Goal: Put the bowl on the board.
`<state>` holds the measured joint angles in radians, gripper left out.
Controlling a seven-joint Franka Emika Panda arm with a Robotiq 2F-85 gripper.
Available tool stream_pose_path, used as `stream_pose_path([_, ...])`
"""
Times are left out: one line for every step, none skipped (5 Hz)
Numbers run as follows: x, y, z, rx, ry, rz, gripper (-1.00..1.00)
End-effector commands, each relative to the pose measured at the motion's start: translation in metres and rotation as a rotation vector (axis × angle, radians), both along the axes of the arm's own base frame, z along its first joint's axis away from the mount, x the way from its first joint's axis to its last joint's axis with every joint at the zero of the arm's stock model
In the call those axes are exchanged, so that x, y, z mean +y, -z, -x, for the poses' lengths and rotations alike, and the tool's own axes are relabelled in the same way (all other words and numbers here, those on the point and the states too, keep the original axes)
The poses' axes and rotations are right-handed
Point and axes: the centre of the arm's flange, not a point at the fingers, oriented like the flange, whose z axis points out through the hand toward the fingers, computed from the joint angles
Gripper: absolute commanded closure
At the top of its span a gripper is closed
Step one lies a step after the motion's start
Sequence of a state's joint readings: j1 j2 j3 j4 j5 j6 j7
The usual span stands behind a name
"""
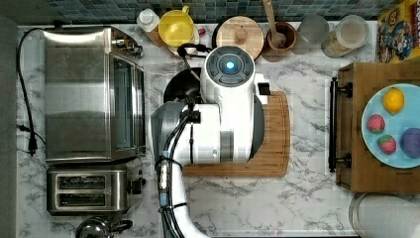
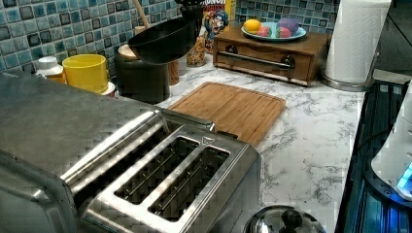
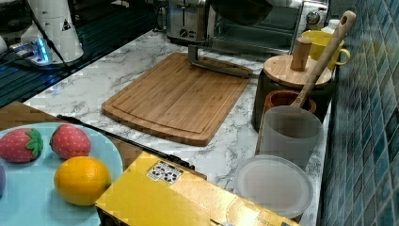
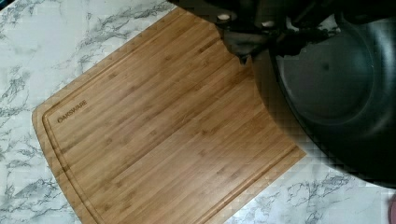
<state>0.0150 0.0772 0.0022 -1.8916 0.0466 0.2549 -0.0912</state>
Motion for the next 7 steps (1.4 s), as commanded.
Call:
stream_pose_path([-0.011, 0.007, 0.000, 0.011, 0.029, -0.003, 1.00])
stream_pose_path([-0.042, 0.013, 0.005, 0.006, 0.104, -0.015, 1.00])
stream_pose_path([-0.089, 0.022, 0.016, 0.002, 0.229, -0.031, 1.00])
stream_pose_path([-0.127, 0.032, 0.031, 0.004, 0.367, -0.045, 1.00])
stream_pose_path([-0.146, 0.045, 0.041, 0.006, 0.439, -0.033, 1.00])
stream_pose_path([-0.160, 0.056, 0.059, -0.039, 0.548, -0.011, 1.00])
stream_pose_path([-0.161, 0.069, 0.080, -0.064, 0.628, 0.002, 1.00])
